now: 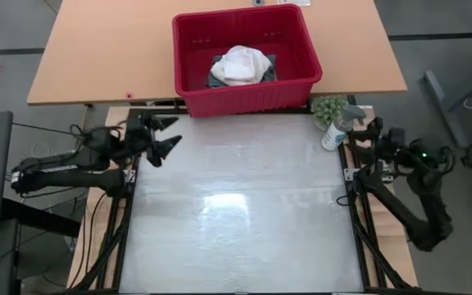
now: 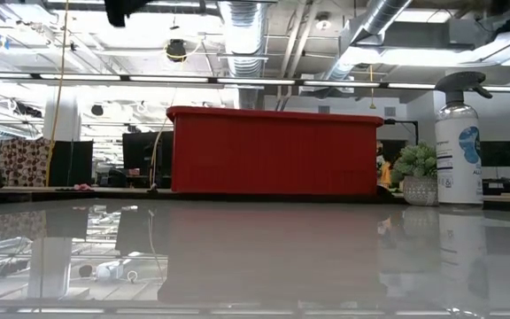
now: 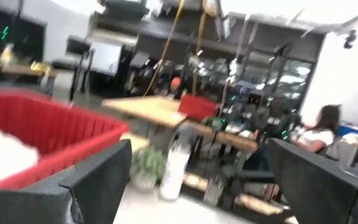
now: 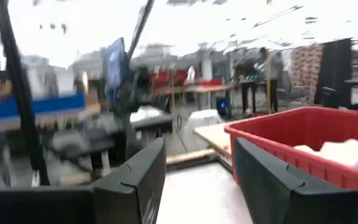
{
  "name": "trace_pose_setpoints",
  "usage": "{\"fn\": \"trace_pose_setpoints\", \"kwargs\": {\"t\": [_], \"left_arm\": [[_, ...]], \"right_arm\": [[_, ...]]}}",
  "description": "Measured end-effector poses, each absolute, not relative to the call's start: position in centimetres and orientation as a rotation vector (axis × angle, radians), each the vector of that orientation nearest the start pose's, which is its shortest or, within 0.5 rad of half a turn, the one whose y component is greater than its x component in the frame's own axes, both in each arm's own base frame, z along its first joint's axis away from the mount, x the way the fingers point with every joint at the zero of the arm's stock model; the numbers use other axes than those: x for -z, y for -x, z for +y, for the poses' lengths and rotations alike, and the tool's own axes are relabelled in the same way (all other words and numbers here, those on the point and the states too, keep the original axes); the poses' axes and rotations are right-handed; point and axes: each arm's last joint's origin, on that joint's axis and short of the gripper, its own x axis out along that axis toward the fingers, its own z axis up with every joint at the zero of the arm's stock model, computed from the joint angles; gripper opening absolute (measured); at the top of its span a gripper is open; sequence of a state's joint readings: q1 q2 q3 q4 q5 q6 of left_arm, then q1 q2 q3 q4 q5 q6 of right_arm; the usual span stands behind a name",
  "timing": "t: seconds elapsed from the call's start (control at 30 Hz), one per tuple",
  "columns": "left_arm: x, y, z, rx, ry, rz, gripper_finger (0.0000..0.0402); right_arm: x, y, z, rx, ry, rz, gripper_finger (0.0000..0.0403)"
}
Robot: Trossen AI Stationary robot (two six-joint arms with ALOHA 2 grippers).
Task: Fold Laundry from Bin
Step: Return to Home Position
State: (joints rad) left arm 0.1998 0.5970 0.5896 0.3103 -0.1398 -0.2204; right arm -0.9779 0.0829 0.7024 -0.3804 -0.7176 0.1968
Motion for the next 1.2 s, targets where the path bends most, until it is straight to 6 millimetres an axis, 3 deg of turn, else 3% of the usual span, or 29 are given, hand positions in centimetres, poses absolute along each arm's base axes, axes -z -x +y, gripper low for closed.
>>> {"fn": "trace_pose_setpoints", "kwargs": {"t": [0.1,0.3,0.6,0.83,0.97,1.2], "left_arm": [[-32.2,-13.9,3.1,-0.341,0.247,-0.303,0.0361],[-29.5,-14.4,2.5,-0.337,0.27,-0.302,0.0361],[-25.9,-14.3,1.4,-0.299,0.323,-0.275,0.0361],[-23.9,-12.4,1.0,-0.251,0.351,-0.276,0.0361],[-22.8,-10.8,0.8,-0.176,0.37,-0.257,0.0361],[-21.1,-8.7,0.6,-0.138,0.393,-0.266,0.0361]], "right_arm": [[-31.7,-2.2,0.1,0.244,-0.092,-0.231,0.0211],[-28.8,-3.8,-1.8,0.159,-0.224,-0.132,0.0211],[-26.0,-4.9,-2.8,0.117,-0.201,-0.126,0.0211],[-22.6,-6.4,-3.6,0.071,-0.238,-0.075,0.0211],[-21.1,-7.3,-3.9,0.061,-0.265,-0.131,0.0211],[-18.4,-8.5,-3.7,-0.01,-0.113,-0.172,0.0211]]}}
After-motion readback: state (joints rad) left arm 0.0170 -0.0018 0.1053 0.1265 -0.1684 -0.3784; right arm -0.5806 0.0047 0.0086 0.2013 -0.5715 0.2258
